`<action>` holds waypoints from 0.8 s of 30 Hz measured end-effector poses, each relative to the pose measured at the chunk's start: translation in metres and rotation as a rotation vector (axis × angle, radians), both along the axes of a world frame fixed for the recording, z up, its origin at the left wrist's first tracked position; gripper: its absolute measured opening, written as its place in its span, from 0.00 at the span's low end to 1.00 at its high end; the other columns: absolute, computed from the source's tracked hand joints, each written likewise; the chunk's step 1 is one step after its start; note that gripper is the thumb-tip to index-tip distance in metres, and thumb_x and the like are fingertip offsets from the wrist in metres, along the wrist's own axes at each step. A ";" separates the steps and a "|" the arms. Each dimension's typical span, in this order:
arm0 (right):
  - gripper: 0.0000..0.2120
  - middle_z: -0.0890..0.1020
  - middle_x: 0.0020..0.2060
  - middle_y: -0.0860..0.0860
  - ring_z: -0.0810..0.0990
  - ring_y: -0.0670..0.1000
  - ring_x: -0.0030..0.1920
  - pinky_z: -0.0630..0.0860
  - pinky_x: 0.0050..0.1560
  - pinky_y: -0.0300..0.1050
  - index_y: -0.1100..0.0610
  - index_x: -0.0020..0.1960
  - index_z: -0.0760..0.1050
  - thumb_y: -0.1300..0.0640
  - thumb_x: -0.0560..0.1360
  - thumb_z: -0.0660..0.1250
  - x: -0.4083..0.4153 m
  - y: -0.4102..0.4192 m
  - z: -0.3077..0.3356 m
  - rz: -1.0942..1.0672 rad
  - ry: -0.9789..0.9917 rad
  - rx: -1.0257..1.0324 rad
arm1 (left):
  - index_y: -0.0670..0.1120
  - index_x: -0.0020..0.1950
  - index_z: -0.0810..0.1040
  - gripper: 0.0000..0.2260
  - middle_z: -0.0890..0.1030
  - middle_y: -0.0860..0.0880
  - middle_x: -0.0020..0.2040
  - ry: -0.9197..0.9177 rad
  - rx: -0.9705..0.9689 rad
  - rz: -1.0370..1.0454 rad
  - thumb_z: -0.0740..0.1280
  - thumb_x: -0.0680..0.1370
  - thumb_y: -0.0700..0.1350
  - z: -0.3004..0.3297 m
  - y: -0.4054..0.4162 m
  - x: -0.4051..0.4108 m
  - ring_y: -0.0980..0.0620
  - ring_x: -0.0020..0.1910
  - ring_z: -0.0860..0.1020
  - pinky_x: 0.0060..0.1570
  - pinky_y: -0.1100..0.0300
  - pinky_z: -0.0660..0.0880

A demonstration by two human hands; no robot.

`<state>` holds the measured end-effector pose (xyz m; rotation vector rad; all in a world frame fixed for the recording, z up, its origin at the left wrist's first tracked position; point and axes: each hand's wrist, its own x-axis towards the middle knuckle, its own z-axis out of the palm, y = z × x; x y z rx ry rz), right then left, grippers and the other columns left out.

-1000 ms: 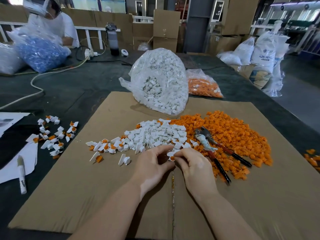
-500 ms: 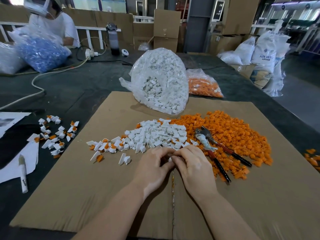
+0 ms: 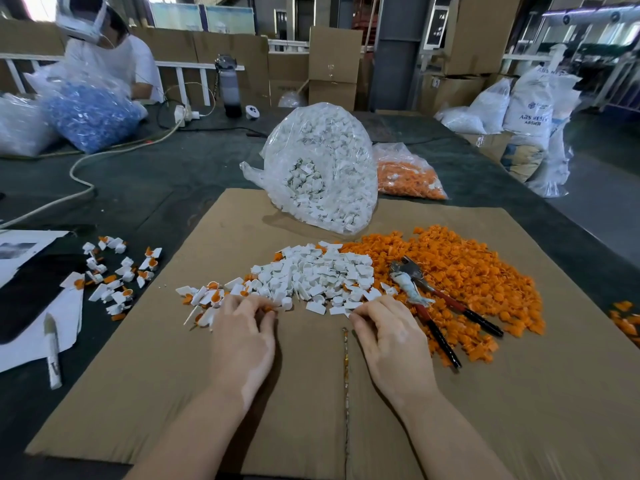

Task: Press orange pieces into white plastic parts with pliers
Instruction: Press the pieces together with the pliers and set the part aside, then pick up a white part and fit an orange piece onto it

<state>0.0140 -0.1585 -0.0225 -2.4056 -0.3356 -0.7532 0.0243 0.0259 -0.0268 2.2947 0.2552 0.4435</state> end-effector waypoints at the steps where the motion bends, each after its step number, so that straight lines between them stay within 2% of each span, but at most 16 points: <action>1: 0.04 0.78 0.35 0.51 0.77 0.51 0.39 0.68 0.44 0.34 0.61 0.39 0.78 0.65 0.70 0.72 0.000 0.000 0.000 0.001 0.000 0.000 | 0.47 0.50 0.80 0.06 0.69 0.50 0.47 0.000 -0.005 0.039 0.65 0.77 0.40 0.000 0.004 0.003 0.47 0.54 0.70 0.51 0.61 0.63; 6: 0.04 0.78 0.35 0.51 0.77 0.51 0.39 0.70 0.43 0.36 0.61 0.39 0.78 0.65 0.71 0.72 0.000 0.000 -0.001 0.005 -0.007 -0.002 | 0.41 0.56 0.78 0.10 0.69 0.40 0.58 0.027 -0.016 0.226 0.61 0.78 0.37 0.001 0.020 0.014 0.42 0.61 0.66 0.60 0.56 0.62; 10: 0.04 0.78 0.35 0.51 0.77 0.51 0.39 0.72 0.42 0.38 0.61 0.39 0.78 0.65 0.71 0.72 0.000 0.000 -0.001 -0.001 -0.010 -0.015 | 0.40 0.66 0.71 0.15 0.64 0.38 0.64 0.107 0.010 0.299 0.59 0.79 0.38 0.004 0.027 0.020 0.40 0.63 0.63 0.64 0.52 0.62; 13: 0.04 0.78 0.35 0.51 0.77 0.52 0.39 0.69 0.43 0.37 0.61 0.38 0.78 0.65 0.71 0.72 0.000 0.001 0.000 -0.008 -0.006 -0.020 | 0.41 0.67 0.71 0.17 0.64 0.38 0.66 0.094 0.111 0.318 0.61 0.78 0.37 0.002 0.023 0.020 0.40 0.65 0.60 0.66 0.48 0.59; 16: 0.05 0.78 0.35 0.51 0.77 0.52 0.39 0.69 0.43 0.37 0.61 0.38 0.77 0.65 0.71 0.72 0.000 0.001 0.000 -0.018 -0.016 -0.041 | 0.41 0.64 0.75 0.14 0.71 0.40 0.63 -0.031 0.219 0.206 0.62 0.78 0.37 0.000 0.017 0.017 0.41 0.65 0.63 0.65 0.48 0.59; 18: 0.05 0.78 0.34 0.52 0.77 0.52 0.38 0.68 0.44 0.37 0.61 0.38 0.77 0.66 0.70 0.72 0.000 0.002 -0.001 -0.019 -0.024 -0.059 | 0.39 0.65 0.74 0.15 0.72 0.42 0.64 -0.066 0.241 0.068 0.60 0.79 0.37 0.000 0.013 0.018 0.42 0.66 0.65 0.65 0.52 0.60; 21: 0.05 0.78 0.34 0.52 0.77 0.52 0.38 0.69 0.44 0.37 0.61 0.38 0.77 0.66 0.70 0.72 0.000 0.002 -0.002 -0.016 -0.030 -0.074 | 0.40 0.73 0.63 0.20 0.62 0.43 0.74 0.011 0.236 -0.072 0.56 0.82 0.44 0.000 0.009 0.023 0.47 0.74 0.57 0.71 0.57 0.55; 24: 0.05 0.77 0.34 0.52 0.77 0.52 0.38 0.70 0.42 0.38 0.61 0.38 0.77 0.65 0.70 0.72 0.001 0.003 -0.002 -0.016 -0.033 -0.087 | 0.43 0.76 0.53 0.24 0.54 0.43 0.77 0.123 0.336 -0.126 0.50 0.83 0.51 0.000 0.001 0.030 0.48 0.76 0.49 0.73 0.58 0.45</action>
